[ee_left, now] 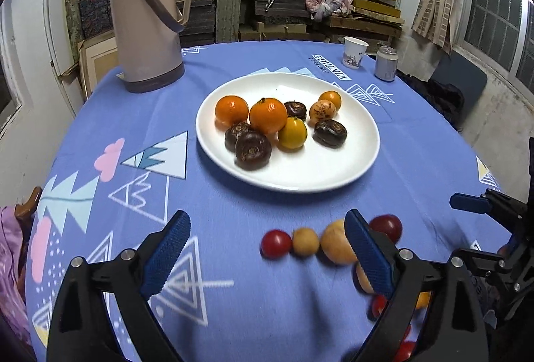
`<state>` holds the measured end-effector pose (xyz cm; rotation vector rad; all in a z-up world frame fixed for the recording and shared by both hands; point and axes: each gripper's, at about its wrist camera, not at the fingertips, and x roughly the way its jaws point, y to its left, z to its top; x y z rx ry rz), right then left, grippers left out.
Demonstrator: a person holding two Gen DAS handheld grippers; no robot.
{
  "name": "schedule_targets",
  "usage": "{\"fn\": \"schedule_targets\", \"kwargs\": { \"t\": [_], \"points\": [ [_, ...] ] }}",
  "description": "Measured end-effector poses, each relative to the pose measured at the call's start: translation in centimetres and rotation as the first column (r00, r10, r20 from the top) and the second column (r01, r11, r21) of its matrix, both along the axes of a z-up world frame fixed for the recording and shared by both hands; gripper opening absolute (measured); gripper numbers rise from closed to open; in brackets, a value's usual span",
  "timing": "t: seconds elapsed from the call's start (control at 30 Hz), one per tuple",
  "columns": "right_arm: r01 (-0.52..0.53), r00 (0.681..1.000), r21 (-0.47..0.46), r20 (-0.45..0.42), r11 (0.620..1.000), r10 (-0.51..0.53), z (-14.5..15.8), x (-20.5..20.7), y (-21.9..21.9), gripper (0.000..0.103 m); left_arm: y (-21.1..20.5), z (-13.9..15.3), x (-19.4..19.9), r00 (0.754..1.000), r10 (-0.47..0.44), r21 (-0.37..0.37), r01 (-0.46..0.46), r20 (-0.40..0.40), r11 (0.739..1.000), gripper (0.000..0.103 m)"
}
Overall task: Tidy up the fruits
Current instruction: 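Move both open tools back to the remaining fruit pile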
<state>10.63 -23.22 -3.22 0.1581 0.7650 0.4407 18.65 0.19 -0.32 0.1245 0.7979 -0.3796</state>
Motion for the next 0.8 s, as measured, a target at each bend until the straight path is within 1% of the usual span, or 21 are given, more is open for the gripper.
{"fn": "schedule_targets", "kwargs": {
  "t": [0.23, 0.4, 0.53, 0.8],
  "points": [
    [-0.007, 1.0, -0.005, 0.003, 1.0, 0.007, 0.1, -2.0, 0.6, 0.093, 0.3, -0.9, -2.5, 1.0, 0.003, -0.003, -0.003, -0.018, 1.0, 0.094],
    [-0.024, 1.0, -0.049, -0.002, 0.999, 0.024, -0.4, -3.1, 1.5, 0.094, 0.4, -1.6, -4.2, 0.999, 0.003, -0.006, -0.003, -0.04, 1.0, 0.094],
    [-0.042, 0.999, -0.087, -0.009, 0.995, 0.041, -1.2, -3.9, 2.1, 0.094, 0.3, -2.3, -4.9, 0.998, -0.005, 0.009, 0.006, -0.058, 1.0, 0.094],
    [-0.04, 0.999, -0.076, -0.023, 0.996, 0.039, -1.6, -4.3, 2.0, 0.094, -0.1, -2.7, -5.8, 0.997, -0.008, 0.012, 0.009, -0.075, 1.0, 0.094]
  ]
}}
